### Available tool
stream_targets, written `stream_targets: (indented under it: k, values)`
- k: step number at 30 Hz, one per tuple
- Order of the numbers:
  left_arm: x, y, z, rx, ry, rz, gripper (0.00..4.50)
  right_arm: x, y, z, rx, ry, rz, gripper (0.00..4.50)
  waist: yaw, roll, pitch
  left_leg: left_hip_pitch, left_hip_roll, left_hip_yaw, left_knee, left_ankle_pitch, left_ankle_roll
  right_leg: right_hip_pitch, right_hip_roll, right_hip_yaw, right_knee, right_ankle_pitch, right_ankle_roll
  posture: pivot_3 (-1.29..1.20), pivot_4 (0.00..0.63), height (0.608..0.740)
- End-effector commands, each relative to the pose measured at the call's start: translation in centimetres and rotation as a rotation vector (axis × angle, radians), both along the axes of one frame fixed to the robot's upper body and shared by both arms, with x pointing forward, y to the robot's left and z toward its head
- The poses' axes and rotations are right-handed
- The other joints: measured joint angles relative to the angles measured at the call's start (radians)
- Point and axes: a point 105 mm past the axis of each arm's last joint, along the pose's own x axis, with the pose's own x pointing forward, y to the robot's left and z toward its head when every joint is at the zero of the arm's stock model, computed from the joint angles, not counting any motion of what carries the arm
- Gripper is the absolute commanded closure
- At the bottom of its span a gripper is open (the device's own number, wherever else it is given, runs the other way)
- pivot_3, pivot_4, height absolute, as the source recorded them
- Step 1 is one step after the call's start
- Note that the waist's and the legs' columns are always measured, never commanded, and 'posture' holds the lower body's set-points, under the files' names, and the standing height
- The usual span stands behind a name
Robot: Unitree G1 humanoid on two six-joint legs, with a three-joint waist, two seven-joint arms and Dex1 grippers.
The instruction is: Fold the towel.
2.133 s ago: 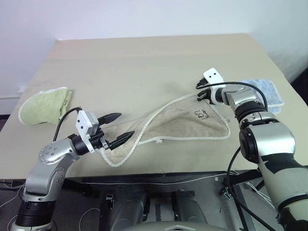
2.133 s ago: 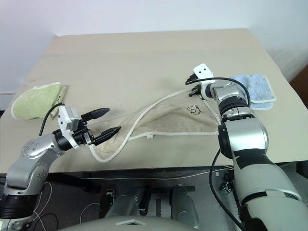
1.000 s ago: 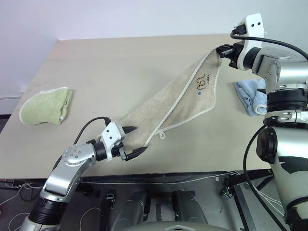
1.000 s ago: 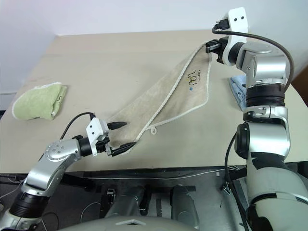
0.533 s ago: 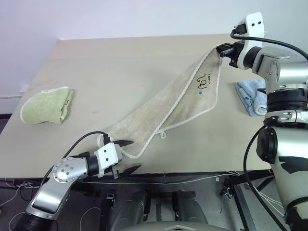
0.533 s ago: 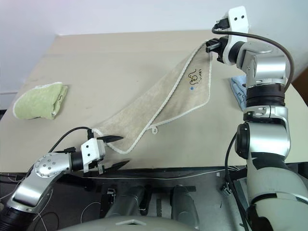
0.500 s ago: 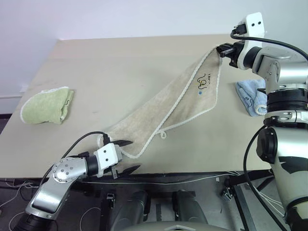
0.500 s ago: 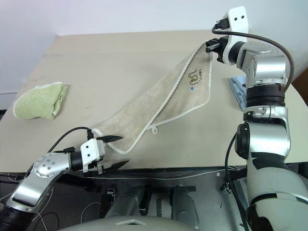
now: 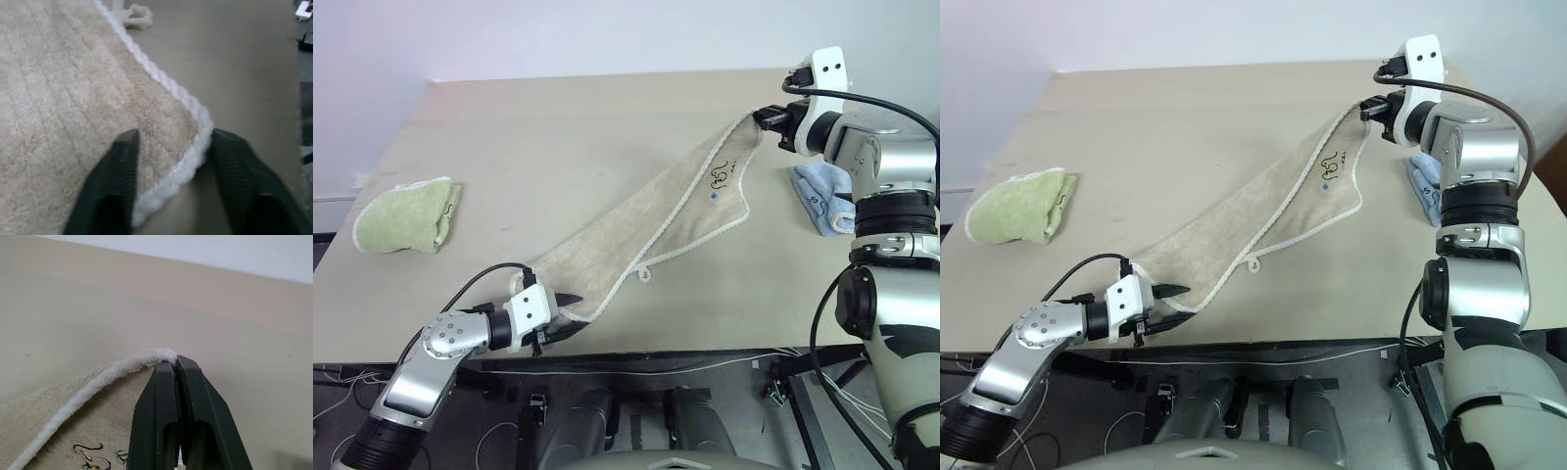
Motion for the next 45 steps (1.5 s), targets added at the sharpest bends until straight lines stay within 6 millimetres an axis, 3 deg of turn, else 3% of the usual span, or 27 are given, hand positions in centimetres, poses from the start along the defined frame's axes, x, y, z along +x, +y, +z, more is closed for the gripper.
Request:
stream_targets:
  k: [1, 4, 9, 15, 18, 22, 28, 35, 41, 45]
  values:
    - [0.2, -0.1, 0.3, -0.002, -0.009, -0.015, 3.64, -0.4, -0.5, 2.0, -0.011, -0.074, -0.012, 4.5, 0.001, 0.0, 0.0, 0.0, 0.0, 0.0, 0.0, 0.0, 0.0, 0.0, 0.0, 0.0, 0.0, 0.0, 0.0, 0.0, 0.15, 0.74]
    - [0.2, -0.3, 0.6, -0.025, -0.005, -0.014, 4.47, -0.4, -0.4, 1.7, -0.02, -0.068, -0.01, 4.5, 0.002, 0.0, 0.0, 0.0, 0.0, 0.0, 0.0, 0.0, 0.0, 0.0, 0.0, 0.0, 0.0, 0.0, 0.0, 0.0, 0.15, 0.74]
    - [0.0, -0.4, 1.4, -0.074, -0.008, -0.022, 4.47, -0.4, -0.3, 1.6, -0.019, -0.066, -0.004, 4.5, 0.001, 0.0, 0.0, 0.0, 0.0, 0.0, 0.0, 0.0, 0.0, 0.0, 0.0, 0.0, 0.0, 0.0, 0.0, 0.0, 0.15, 0.74]
    - [0.1, -1.0, 5.4, -0.305, -0.039, -0.015, 4.47, -0.3, -0.3, 1.5, -0.022, -0.064, -0.008, 4.5, 0.002, 0.0, 0.0, 0.0, 0.0, 0.0, 0.0, 0.0, 0.0, 0.0, 0.0, 0.0, 0.0, 0.0, 0.0, 0.0, 0.15, 0.74]
    - [0.5, -0.4, 6.6, -0.364, -0.035, 0.014, 4.47, -0.3, -0.3, 1.5, -0.024, -0.064, -0.009, 4.5, 0.002, 0.0, 0.0, 0.0, 0.0, 0.0, 0.0, 0.0, 0.0, 0.0, 0.0, 0.0, 0.0, 0.0, 0.0, 0.0, 0.15, 0.74]
    - [2.5, 1.8, 9.4, -0.493, -0.038, 0.113, 4.47, -0.3, -0.5, 1.7, -0.028, -0.072, -0.01, 4.5, 0.002, 0.0, 0.0, 0.0, 0.0, 0.0, 0.001, 0.001, 0.001, 0.0, 0.0, 0.0, 0.0, 0.0, 0.0, 0.0, 0.15, 0.74]
    - [5.9, 5.4, 12.6, -0.537, -0.125, 0.269, 4.47, -0.4, -1.0, 2.1, -0.025, -0.087, -0.023, 4.5, 0.002, 0.0, 0.0, 0.0, 0.0, 0.0, 0.001, 0.001, 0.001, 0.0, 0.0, -0.001, 0.0, 0.0, 0.0, 0.0, 0.15, 0.74]
    - [11.1, 9.6, 18.9, -0.719, -0.292, 0.481, 4.47, -0.3, -3.0, 3.1, -0.025, -0.127, -0.096, 4.5, 0.005, -0.001, 0.0, 0.0, 0.0, -0.001, 0.002, 0.001, 0.001, 0.001, 0.0, -0.002, 0.0, 0.0, 0.0, 0.0, 0.15, 0.74]
    - [16.4, 13.7, 24.2, -0.839, -0.476, 0.732, 4.47, 0.4, -3.9, 5.1, -0.002, -0.223, -0.176, 4.5, 0.001, -0.001, 0.001, -0.001, -0.001, -0.001, 0.002, 0.004, -0.002, 0.0, 0.0, -0.002, 0.001, 0.0, 0.001, 0.0, 0.15, 0.74]
    - [18.2, 14.9, 26.0, -0.828, -0.542, 0.845, 4.47, 0.7, -4.8, 6.8, 0.006, -0.284, -0.238, 4.5, -0.006, -0.001, 0.001, -0.001, -0.001, 0.001, 0.001, 0.004, -0.002, -0.001, 0.0, -0.001, 0.0, 0.0, 0.001, 0.0, 0.15, 0.74]
